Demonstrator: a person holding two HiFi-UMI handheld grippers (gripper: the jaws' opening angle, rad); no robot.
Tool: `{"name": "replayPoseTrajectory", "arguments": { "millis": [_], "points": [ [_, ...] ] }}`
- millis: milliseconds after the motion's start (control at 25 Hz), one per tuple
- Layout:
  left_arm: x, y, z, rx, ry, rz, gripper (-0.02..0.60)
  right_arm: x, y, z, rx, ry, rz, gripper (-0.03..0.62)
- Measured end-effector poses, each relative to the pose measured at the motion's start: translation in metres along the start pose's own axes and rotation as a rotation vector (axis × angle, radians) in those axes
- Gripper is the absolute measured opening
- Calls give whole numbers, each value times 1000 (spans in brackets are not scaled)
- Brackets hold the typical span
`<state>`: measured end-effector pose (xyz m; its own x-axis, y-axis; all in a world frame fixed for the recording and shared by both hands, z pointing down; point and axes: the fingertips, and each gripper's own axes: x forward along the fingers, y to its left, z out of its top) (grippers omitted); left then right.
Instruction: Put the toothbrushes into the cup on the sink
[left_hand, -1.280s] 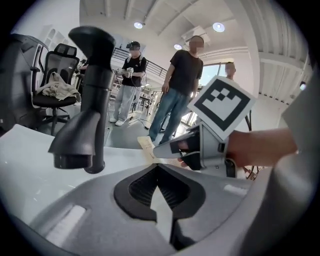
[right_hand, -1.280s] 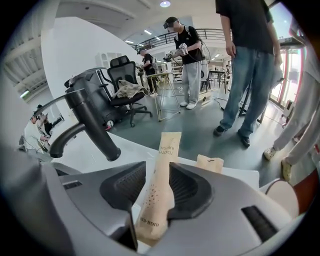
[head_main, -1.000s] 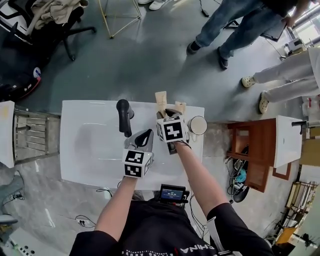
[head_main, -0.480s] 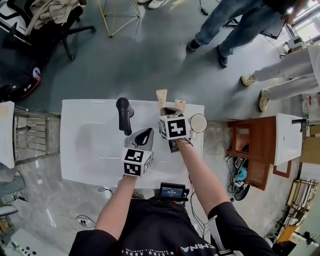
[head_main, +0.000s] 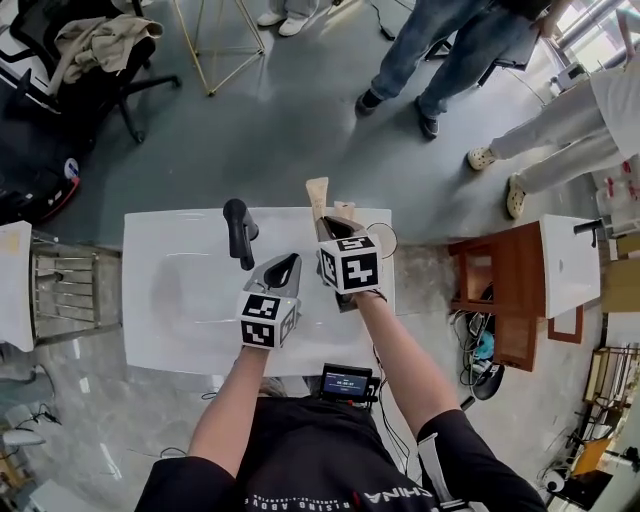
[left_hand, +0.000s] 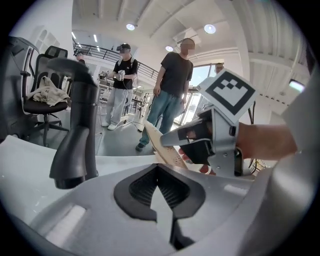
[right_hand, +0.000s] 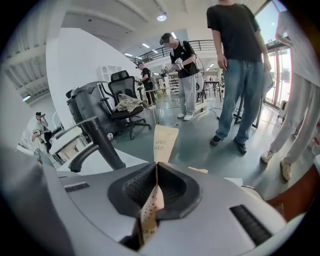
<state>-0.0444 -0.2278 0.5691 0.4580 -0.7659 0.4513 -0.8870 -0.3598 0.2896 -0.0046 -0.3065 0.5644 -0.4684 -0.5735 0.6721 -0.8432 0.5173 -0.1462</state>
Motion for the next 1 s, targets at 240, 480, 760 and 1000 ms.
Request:
{"name": "replayPoseTrajectory", "arguments": {
  "millis": [240, 480, 760, 1000],
  "points": [
    [2, -22, 30, 58, -36, -49, 3, -54, -11, 14, 13, -121, -33, 21],
    [6, -48, 40, 93, -43, -88, 3, -100, -42, 13, 56, -196, -89, 21],
    [14, -68, 50, 100, -50, -118, 2, -132, -76, 18, 111, -300, -121, 21],
    [21, -82, 75, 122, -85, -143, 3, -144, -88, 39, 103, -441, -97, 21]
  ]
}}
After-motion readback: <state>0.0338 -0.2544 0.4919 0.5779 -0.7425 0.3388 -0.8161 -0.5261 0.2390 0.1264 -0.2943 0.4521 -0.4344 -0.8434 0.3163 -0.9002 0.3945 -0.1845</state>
